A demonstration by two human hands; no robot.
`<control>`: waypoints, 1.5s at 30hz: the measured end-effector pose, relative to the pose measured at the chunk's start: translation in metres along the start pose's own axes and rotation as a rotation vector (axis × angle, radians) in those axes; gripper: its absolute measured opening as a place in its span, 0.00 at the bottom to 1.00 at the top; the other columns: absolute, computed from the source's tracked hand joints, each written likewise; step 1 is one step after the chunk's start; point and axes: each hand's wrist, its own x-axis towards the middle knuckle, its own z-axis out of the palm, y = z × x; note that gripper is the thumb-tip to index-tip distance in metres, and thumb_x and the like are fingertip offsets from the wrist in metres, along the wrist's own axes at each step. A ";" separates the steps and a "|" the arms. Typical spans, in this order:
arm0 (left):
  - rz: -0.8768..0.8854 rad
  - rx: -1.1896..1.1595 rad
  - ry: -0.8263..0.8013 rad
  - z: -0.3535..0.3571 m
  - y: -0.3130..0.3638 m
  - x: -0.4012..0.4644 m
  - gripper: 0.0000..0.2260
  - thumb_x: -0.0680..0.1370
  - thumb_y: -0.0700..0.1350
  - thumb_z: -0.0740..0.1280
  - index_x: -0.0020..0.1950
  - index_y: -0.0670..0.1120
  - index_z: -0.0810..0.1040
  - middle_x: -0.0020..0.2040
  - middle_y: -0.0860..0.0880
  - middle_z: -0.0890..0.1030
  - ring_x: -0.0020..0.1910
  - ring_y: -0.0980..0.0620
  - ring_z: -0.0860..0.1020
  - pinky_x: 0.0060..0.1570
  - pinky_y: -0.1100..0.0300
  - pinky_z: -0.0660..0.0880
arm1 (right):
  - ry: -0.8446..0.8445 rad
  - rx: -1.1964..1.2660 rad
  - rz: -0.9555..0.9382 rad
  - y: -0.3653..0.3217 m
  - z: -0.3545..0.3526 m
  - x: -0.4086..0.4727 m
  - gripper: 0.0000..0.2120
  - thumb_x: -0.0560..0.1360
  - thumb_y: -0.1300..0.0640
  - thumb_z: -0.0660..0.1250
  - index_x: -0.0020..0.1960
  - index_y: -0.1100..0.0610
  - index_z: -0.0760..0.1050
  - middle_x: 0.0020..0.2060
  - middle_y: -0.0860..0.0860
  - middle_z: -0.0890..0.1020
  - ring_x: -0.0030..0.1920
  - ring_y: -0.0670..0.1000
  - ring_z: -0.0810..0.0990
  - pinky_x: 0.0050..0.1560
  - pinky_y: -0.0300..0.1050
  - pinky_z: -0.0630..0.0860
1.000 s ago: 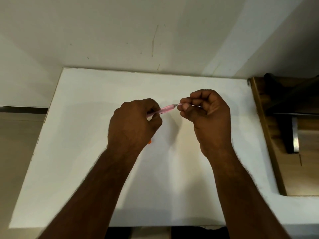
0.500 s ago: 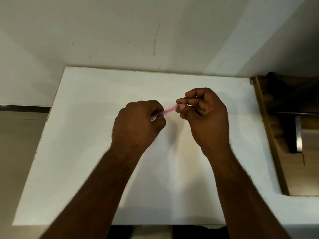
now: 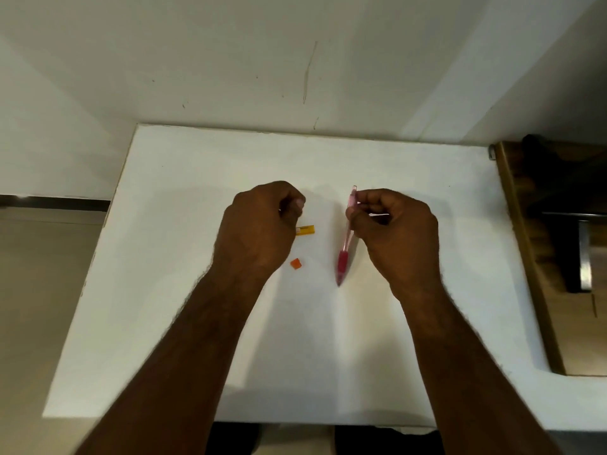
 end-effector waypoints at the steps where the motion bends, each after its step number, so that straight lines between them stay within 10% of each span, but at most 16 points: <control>1: -0.016 0.030 0.019 -0.001 -0.002 0.000 0.05 0.79 0.48 0.67 0.48 0.54 0.83 0.43 0.59 0.83 0.41 0.58 0.79 0.38 0.71 0.68 | -0.008 -0.050 -0.009 0.000 0.002 -0.001 0.08 0.75 0.54 0.75 0.54 0.51 0.86 0.44 0.43 0.87 0.44 0.41 0.85 0.56 0.46 0.82; 8: -0.049 0.105 0.008 -0.002 -0.010 0.001 0.03 0.75 0.47 0.73 0.48 0.54 0.84 0.40 0.58 0.80 0.36 0.59 0.74 0.35 0.73 0.62 | -0.046 -0.274 -0.025 0.005 0.008 -0.003 0.08 0.77 0.53 0.73 0.55 0.54 0.85 0.49 0.51 0.88 0.50 0.52 0.85 0.59 0.47 0.79; 15: -0.061 0.117 0.072 -0.008 -0.011 0.004 0.03 0.77 0.46 0.70 0.47 0.52 0.84 0.40 0.58 0.79 0.36 0.58 0.74 0.33 0.72 0.61 | -0.241 -0.339 -0.331 -0.018 0.019 -0.022 0.06 0.73 0.48 0.75 0.49 0.47 0.85 0.41 0.45 0.85 0.37 0.45 0.78 0.40 0.40 0.70; 24: -0.033 0.132 0.019 -0.006 -0.011 0.002 0.06 0.78 0.44 0.68 0.48 0.52 0.84 0.42 0.58 0.80 0.39 0.58 0.75 0.34 0.74 0.60 | -0.499 -0.532 -0.333 -0.017 0.035 -0.035 0.07 0.78 0.56 0.69 0.52 0.53 0.84 0.48 0.50 0.85 0.48 0.52 0.83 0.52 0.44 0.76; 30: -0.018 0.125 -0.046 -0.002 -0.011 0.002 0.08 0.73 0.52 0.76 0.50 0.53 0.84 0.44 0.56 0.83 0.42 0.55 0.77 0.35 0.71 0.62 | -0.252 -0.111 -0.081 -0.009 0.008 -0.014 0.06 0.69 0.55 0.78 0.38 0.49 0.81 0.34 0.45 0.85 0.36 0.45 0.84 0.41 0.44 0.80; 37: -0.020 0.183 -0.127 0.002 -0.011 0.000 0.08 0.70 0.51 0.78 0.46 0.54 0.83 0.42 0.56 0.82 0.41 0.54 0.77 0.34 0.68 0.64 | -0.196 0.486 0.199 -0.002 -0.006 -0.003 0.09 0.73 0.66 0.74 0.44 0.53 0.86 0.40 0.55 0.88 0.41 0.54 0.87 0.52 0.53 0.85; 45: 0.074 0.071 -0.072 0.006 0.003 -0.003 0.05 0.70 0.52 0.75 0.42 0.56 0.81 0.38 0.58 0.81 0.36 0.61 0.76 0.34 0.65 0.67 | -0.208 0.499 0.246 -0.004 -0.005 -0.002 0.11 0.78 0.63 0.69 0.47 0.51 0.87 0.40 0.46 0.88 0.40 0.47 0.82 0.48 0.41 0.82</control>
